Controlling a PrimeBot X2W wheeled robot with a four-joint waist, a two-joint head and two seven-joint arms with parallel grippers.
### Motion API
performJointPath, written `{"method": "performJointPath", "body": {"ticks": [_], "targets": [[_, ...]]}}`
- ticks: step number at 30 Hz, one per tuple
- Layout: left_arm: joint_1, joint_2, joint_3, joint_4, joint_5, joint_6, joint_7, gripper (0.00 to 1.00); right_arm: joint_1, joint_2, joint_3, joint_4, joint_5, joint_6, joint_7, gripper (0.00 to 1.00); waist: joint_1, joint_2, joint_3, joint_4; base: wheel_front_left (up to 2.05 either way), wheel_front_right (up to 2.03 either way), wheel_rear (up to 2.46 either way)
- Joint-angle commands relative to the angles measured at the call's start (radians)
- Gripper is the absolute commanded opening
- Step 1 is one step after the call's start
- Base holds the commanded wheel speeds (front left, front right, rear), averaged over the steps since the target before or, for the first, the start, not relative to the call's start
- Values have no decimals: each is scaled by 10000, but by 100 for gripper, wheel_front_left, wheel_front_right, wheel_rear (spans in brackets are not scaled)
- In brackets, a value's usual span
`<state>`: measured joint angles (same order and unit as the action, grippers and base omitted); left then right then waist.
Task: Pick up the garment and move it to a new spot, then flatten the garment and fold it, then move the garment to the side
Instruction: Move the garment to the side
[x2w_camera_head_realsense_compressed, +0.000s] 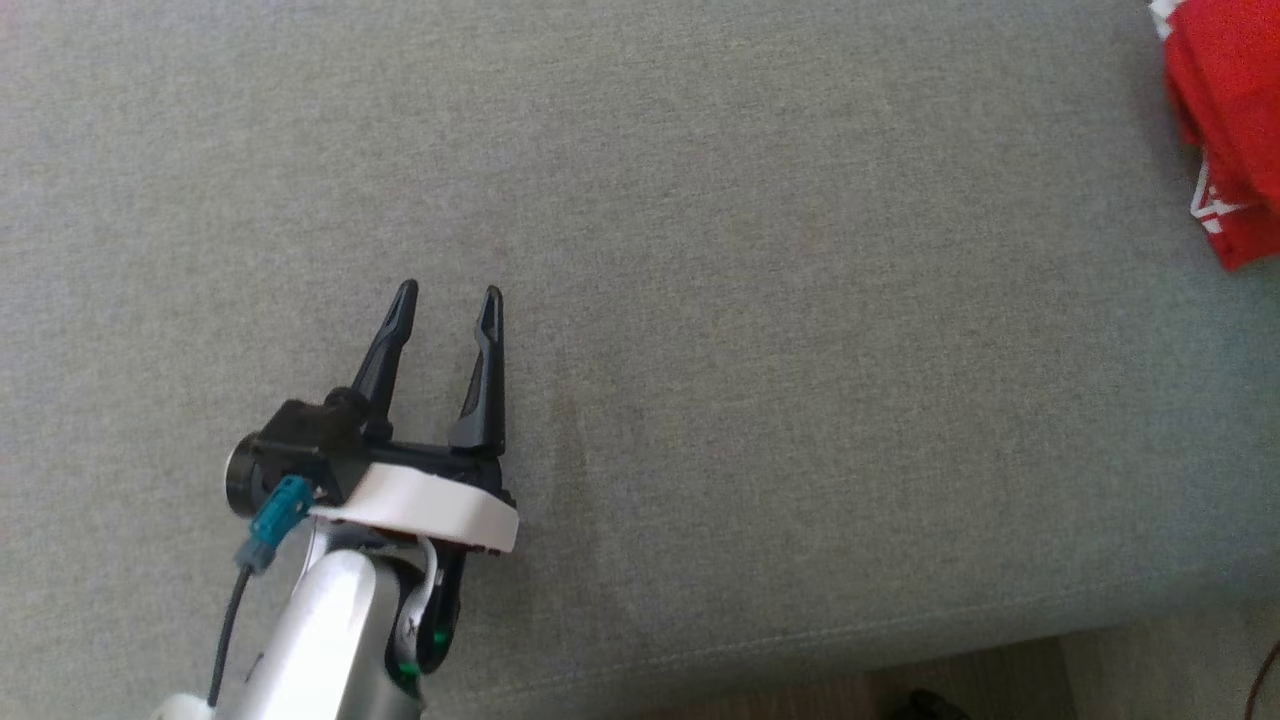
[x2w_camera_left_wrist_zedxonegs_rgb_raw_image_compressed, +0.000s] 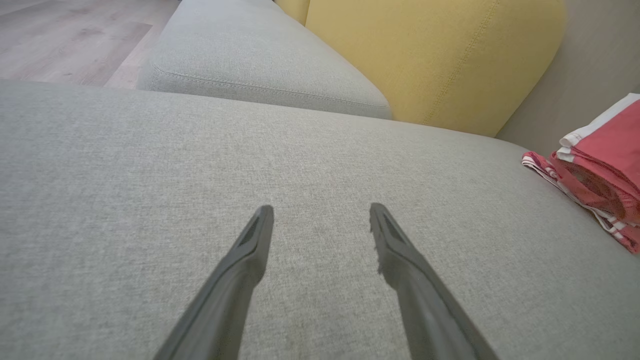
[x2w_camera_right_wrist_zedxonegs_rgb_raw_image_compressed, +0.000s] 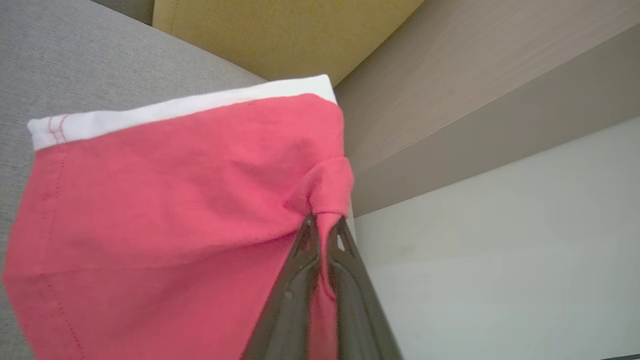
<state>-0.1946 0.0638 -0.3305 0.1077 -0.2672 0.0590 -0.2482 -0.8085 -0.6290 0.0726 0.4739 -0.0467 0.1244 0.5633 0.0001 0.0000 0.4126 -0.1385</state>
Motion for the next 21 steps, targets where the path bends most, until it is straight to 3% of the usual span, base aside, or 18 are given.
{"method": "performJointPath", "body": {"ticks": [1,2,3,4,5,7,21], "targets": [[-323,39,303,-270,-65,56,-114,100,136,-255,-200,-350,-274,63,-109,0,-1,0,25,-25,0,0,0],[-332,43,313,-265,-63,59,-115,100,167,-192,-284,-316,-392,63,-175,0,-1,0,33,-38,0,0,0],[-338,52,326,-260,-63,61,-117,100,180,-122,-380,-270,-503,63,-235,8,-1,0,41,-57,0,0,0],[-343,62,338,-255,-65,62,-119,100,189,-47,-481,-216,-617,63,-298,33,-1,0,46,-77,0,0,0],[-350,74,348,-249,-66,62,-120,100,192,34,-578,-166,-730,63,-367,47,-1,0,52,-97,0,0,0],[-370,96,359,-236,-65,59,-122,100,188,291,-782,-147,-965,63,-509,100,-1,0,59,-135,0,0,0],[-389,172,327,-81,-87,64,-128,100,180,1310,-1376,348,-1806,63,-1723,100,-1,0,-135,-208,0,0,0]]}}
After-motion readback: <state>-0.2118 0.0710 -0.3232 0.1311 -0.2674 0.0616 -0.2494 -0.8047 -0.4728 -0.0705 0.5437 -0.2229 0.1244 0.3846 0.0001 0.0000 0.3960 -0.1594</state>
